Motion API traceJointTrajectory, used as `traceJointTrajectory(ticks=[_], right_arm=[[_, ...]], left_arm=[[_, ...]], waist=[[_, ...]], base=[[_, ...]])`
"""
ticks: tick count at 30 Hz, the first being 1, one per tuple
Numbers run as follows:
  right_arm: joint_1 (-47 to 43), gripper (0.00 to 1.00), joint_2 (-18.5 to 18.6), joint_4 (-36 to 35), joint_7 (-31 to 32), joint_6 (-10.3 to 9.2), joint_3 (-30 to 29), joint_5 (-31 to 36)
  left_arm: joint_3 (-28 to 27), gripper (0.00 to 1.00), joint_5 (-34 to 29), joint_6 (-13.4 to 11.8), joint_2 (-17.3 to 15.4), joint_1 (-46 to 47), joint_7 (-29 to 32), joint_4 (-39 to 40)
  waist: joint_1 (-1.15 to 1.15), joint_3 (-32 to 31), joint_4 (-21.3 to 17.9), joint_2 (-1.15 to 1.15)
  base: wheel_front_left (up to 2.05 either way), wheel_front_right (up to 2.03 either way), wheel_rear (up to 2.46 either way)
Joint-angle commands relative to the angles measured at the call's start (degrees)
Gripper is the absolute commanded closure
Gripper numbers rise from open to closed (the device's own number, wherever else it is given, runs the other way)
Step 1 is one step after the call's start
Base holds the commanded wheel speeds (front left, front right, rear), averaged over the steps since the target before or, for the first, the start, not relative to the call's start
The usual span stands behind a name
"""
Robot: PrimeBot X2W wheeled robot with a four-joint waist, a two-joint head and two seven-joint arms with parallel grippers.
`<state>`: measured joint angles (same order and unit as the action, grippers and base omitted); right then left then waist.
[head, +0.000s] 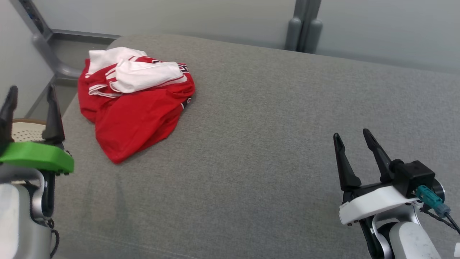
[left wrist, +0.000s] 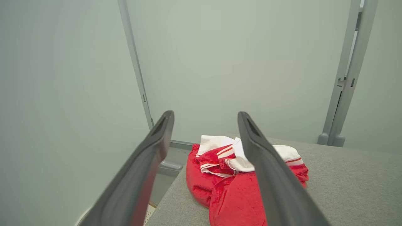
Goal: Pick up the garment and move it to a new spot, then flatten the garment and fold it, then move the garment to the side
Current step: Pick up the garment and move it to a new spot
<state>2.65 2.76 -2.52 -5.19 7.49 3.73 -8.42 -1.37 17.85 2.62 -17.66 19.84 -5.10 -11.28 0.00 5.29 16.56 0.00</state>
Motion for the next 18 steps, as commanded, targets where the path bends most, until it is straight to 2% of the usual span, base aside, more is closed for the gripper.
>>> traceJointTrajectory(ticks=[1, 7, 18], right_arm=[[1.4, 0.00, 0.2, -0.8, -0.1, 0.00, -0.5, 0.6], [3.2, 0.00, 0.2, -1.7, -1.1, 0.00, -2.5, 0.6], [6.0, 0.00, 0.2, 0.6, -4.6, 0.00, -3.3, -1.1]], left_arm=[[-0.4, 0.00, 0.7, 0.6, -1.1, 3.2, 0.3, -0.8], [-1.1, 0.00, 2.2, 2.0, -4.2, 12.5, 2.1, -4.8], [1.0, 0.00, 4.6, 4.0, -9.3, 23.1, 8.4, -15.4]], waist=[[0.00, 7.7, -8.1, 0.00], [0.00, 12.8, -14.1, 0.00], [0.00, 17.7, -20.8, 0.00]], base=[[0.00, 0.00, 0.00], [0.00, 0.00, 0.00], [0.00, 0.00, 0.00]])
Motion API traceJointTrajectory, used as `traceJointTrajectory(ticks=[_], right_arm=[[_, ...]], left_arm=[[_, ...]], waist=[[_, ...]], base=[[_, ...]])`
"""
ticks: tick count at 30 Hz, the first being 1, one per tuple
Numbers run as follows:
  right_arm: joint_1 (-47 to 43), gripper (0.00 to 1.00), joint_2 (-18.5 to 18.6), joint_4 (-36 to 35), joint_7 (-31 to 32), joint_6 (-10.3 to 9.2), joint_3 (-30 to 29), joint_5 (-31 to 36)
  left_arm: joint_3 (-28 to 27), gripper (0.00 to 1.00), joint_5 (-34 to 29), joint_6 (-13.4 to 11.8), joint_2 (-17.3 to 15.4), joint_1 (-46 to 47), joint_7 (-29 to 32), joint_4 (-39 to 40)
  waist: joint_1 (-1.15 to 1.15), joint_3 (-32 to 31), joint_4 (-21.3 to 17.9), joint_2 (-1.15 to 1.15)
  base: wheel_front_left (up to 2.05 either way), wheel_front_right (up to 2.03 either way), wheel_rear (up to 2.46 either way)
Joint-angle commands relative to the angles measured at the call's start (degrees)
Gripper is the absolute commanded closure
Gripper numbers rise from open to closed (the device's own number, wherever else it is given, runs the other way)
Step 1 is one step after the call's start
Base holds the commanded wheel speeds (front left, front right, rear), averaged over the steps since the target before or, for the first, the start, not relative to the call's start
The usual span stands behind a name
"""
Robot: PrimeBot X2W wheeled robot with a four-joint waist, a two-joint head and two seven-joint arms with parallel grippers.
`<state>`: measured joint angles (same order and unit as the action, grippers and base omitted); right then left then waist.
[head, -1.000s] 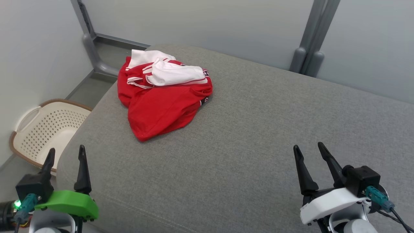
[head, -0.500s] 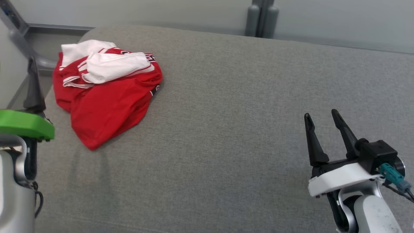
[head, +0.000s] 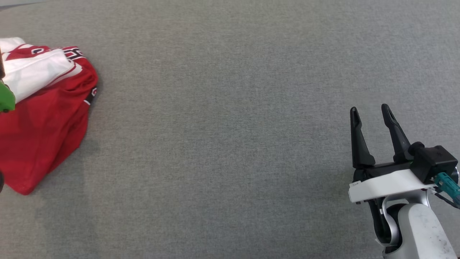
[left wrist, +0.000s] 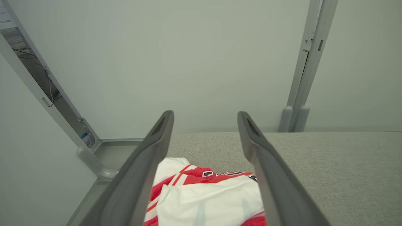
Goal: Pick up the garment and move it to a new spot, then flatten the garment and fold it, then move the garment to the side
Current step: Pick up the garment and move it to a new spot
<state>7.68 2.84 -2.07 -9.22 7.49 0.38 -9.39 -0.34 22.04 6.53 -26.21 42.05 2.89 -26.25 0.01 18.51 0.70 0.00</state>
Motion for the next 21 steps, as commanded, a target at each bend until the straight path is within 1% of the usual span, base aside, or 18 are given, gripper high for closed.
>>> traceJointTrajectory(ticks=[1, 3, 5, 9, 15, 21], right_arm=[[1.1, 0.00, 0.1, 0.4, -0.7, 0.00, 0.0, -0.3], [1.2, 0.00, 0.1, 0.9, -1.2, 0.00, -0.2, -0.5], [1.3, 0.00, 0.1, 1.3, -1.5, 0.00, -0.3, -0.6], [1.8, 0.00, 0.1, 1.9, -2.0, 0.00, -0.6, -0.6], [1.9, 0.00, 0.1, 2.2, -2.2, 0.00, -0.3, -0.8], [2.1, 0.00, 0.1, 2.6, -2.5, 0.00, 0.1, -1.2]], left_arm=[[0.3, 0.00, 0.9, 0.3, -0.9, 1.2, 1.5, -1.6], [1.4, 0.00, 1.1, 0.5, -1.7, 1.9, 3.1, -3.5], [1.9, 0.00, 2.1, 0.6, -1.5, 2.2, 5.0, -5.6], [3.4, 0.00, 3.6, 0.8, -2.5, 2.1, 9.4, -9.6], [5.1, 0.00, 6.1, 0.9, -2.9, 0.8, 17.4, -16.2], [5.9, 0.00, 8.3, 1.0, -2.7, 0.1, 20.9, -20.6]], waist=[[-0.01, 4.5, -5.3, 0.00], [-0.01, 4.6, -5.9, 0.00], [-0.01, 4.5, -6.3, 0.00], [-0.01, 4.3, -7.1, 0.00], [-0.01, 4.2, -7.9, 0.00], [-0.01, 4.2, -8.6, 0.00]], base=[[0.00, 0.00, 0.00], [0.00, 0.00, 0.00], [0.00, 0.00, 0.00], [0.00, 0.00, 0.00], [0.00, 0.00, 0.00], [0.00, 0.00, 0.00]])
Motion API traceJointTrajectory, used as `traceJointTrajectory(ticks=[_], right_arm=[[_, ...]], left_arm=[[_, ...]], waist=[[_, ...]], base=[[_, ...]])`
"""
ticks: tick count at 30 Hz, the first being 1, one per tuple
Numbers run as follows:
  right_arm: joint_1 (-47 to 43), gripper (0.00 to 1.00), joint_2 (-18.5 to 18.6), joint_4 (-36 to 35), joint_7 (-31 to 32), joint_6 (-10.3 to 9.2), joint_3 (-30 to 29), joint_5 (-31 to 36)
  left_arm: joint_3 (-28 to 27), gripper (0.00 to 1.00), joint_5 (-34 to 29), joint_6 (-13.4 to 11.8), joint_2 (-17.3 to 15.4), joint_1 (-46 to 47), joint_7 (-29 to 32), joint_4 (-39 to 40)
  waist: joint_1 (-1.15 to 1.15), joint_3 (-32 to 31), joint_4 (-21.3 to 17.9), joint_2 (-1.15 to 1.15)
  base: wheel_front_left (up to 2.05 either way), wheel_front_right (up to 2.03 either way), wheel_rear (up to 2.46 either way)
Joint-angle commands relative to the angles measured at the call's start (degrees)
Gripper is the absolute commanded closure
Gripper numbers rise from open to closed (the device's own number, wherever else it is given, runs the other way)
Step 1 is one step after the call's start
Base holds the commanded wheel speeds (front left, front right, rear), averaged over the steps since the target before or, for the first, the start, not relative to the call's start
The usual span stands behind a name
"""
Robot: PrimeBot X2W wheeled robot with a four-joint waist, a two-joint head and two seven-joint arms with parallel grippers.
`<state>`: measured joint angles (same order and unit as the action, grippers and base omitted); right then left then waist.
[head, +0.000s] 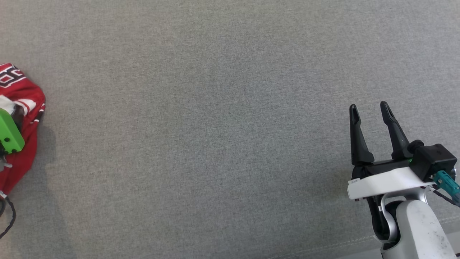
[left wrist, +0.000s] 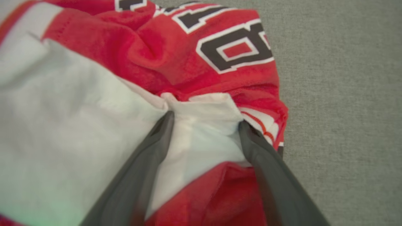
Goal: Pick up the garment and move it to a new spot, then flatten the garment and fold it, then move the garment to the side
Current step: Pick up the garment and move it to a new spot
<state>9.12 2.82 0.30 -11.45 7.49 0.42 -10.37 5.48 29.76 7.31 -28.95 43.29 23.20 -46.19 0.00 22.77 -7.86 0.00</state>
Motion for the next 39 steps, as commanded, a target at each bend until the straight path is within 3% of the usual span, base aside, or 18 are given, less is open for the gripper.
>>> traceJointTrajectory(ticks=[1, 2, 3, 4, 17, 26, 32, 39], right_arm=[[0.7, 0.00, 0.1, 0.3, -0.3, 0.00, 0.1, -0.2], [0.7, 0.00, 0.1, 0.4, -0.3, 0.00, 0.1, -0.3], [0.8, 0.00, 0.1, 0.5, -0.3, 0.00, 0.1, -0.4], [0.8, 0.00, 0.1, 0.6, -0.4, 0.00, 0.1, -0.5], [-0.1, 0.00, 0.1, 2.2, -0.8, 0.00, 0.2, -1.2], [-1.2, 0.00, 0.1, 3.6, -0.9, 0.00, 0.3, -1.8], [-2.2, 0.00, 0.1, 4.7, -1.4, 0.00, 0.6, -2.3], [-2.9, 0.00, 0.1, 5.5, -1.9, 0.00, 1.4, -3.2]], left_arm=[[0.1, 0.00, 1.0, 0.2, 0.2, -1.2, 1.6, -1.7], [0.4, 0.26, 0.7, 0.2, 0.0, -1.3, 2.3, -2.3], [0.5, 0.78, 0.7, 0.2, 0.0, -1.2, 2.3, -2.6], [0.4, 1.00, 1.0, 0.2, 0.1, -1.0, 1.9, -2.7], [1.1, 1.00, -1.1, -0.7, -0.5, 2.5, -9.7, -0.4], [2.0, 1.00, -3.3, -0.9, 0.2, 6.6, -19.2, 6.1], [3.2, 1.00, -3.9, -1.3, 1.0, 9.1, -20.5, 14.2], [6.1, 1.00, -3.4, -1.5, 4.8, 13.3, -17.3, 25.5]], waist=[[0.00, -0.1, -0.1, 0.00], [0.00, -0.3, -0.2, 0.00], [0.00, -0.4, -0.2, 0.00], [0.00, -0.5, -0.2, 0.00], [0.00, -4.6, 1.7, 0.00], [0.00, -9.3, 3.5, 0.00], [0.00, -12.1, 2.7, 0.00], [0.00, -13.5, -0.9, 0.00]], base=[[0.00, 0.00, 0.00], [0.00, 0.00, 0.00], [0.00, 0.00, 0.00], [0.00, 0.00, 0.00], [0.00, 0.00, 0.00], [0.00, 0.00, 0.00], [0.00, 0.00, 0.00], [0.00, 0.00, 0.00]])
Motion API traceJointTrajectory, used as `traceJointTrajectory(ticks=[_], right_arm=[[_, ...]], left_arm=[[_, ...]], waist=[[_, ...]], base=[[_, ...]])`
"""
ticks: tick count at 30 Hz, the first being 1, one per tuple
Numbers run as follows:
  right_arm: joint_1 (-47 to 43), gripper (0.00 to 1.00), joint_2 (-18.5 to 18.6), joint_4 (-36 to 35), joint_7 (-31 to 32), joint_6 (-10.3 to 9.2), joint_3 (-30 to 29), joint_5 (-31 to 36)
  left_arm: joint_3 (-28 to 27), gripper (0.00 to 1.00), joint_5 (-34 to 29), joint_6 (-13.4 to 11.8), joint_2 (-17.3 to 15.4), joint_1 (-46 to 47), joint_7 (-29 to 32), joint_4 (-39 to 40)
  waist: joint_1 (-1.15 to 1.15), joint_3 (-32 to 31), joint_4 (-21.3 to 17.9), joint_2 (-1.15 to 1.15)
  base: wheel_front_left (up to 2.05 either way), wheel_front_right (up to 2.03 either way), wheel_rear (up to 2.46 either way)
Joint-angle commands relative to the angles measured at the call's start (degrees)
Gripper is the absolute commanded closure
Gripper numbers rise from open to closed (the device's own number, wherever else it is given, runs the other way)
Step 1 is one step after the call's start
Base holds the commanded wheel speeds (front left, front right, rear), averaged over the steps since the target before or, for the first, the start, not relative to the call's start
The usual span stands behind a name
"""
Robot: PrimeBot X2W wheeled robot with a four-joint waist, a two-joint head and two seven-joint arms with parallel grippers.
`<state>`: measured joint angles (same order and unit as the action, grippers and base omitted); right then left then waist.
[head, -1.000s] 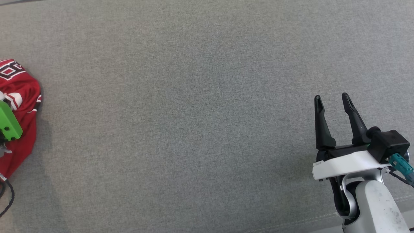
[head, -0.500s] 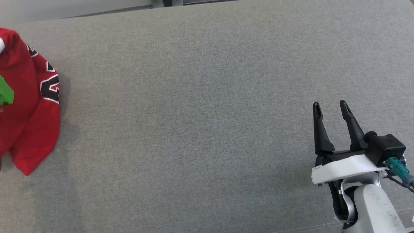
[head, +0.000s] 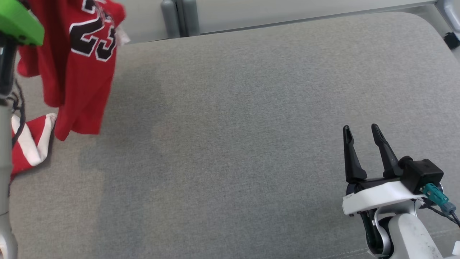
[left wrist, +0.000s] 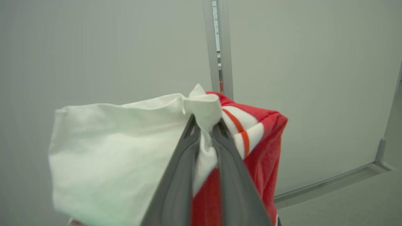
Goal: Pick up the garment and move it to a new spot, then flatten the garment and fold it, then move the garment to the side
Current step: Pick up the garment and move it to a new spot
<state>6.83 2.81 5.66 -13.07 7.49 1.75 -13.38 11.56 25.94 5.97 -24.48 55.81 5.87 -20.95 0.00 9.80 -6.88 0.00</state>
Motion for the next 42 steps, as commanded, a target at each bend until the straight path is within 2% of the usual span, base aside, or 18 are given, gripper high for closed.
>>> traceJointTrajectory(ticks=[1, 9, 15, 18, 25, 38, 42], right_arm=[[-0.5, 0.00, 0.2, 0.2, -0.4, 0.00, 0.2, -0.3], [0.3, 0.00, 0.1, 1.5, -1.2, 0.00, 0.8, -1.8], [1.3, 0.00, 0.1, 2.6, -1.8, 0.00, 1.6, -2.9], [1.5, 0.00, 0.1, 3.0, -2.0, 0.00, 1.9, -3.3], [1.4, 0.00, 0.1, 3.8, -2.1, 0.00, 1.8, -3.5], [-0.1, 0.00, 0.1, 4.1, -2.2, 0.00, 2.1, -1.7], [-0.6, 0.00, 0.1, 4.4, -2.2, 0.00, 2.2, -1.2]], left_arm=[[0.7, 1.00, 0.5, -0.2, 1.1, 1.7, 0.7, 1.8], [6.1, 1.00, 0.9, 0.0, 8.8, 8.3, 2.5, 5.8], [11.4, 1.00, 1.6, 0.7, 15.6, 10.9, 1.4, 3.4], [13.8, 1.00, 2.3, 0.9, 17.5, 8.9, 0.2, 1.2], [15.5, 1.00, 3.8, 0.5, 17.4, 0.1, -3.2, -4.2], [15.8, 1.00, 7.0, -1.5, 15.0, -24.7, -9.5, -9.8], [17.2, 1.00, 7.5, -1.3, 15.6, -29.7, -10.1, -10.2]], waist=[[0.00, -0.5, -2.8, 0.00], [0.00, 0.5, -9.6, 0.00], [0.00, 2.2, -13.1, 0.00], [0.00, 2.5, -14.0, 0.00], [0.00, 2.6, -13.8, 0.00], [0.00, 0.2, -8.9, 0.00], [0.00, -0.8, -7.4, 0.00]], base=[[0.00, 0.00, 0.00], [0.00, 0.00, 0.00], [0.00, 0.00, 0.00], [0.00, 0.00, 0.00], [0.00, 0.00, 0.00], [0.00, 0.00, 0.00], [0.00, 0.00, 0.00]])
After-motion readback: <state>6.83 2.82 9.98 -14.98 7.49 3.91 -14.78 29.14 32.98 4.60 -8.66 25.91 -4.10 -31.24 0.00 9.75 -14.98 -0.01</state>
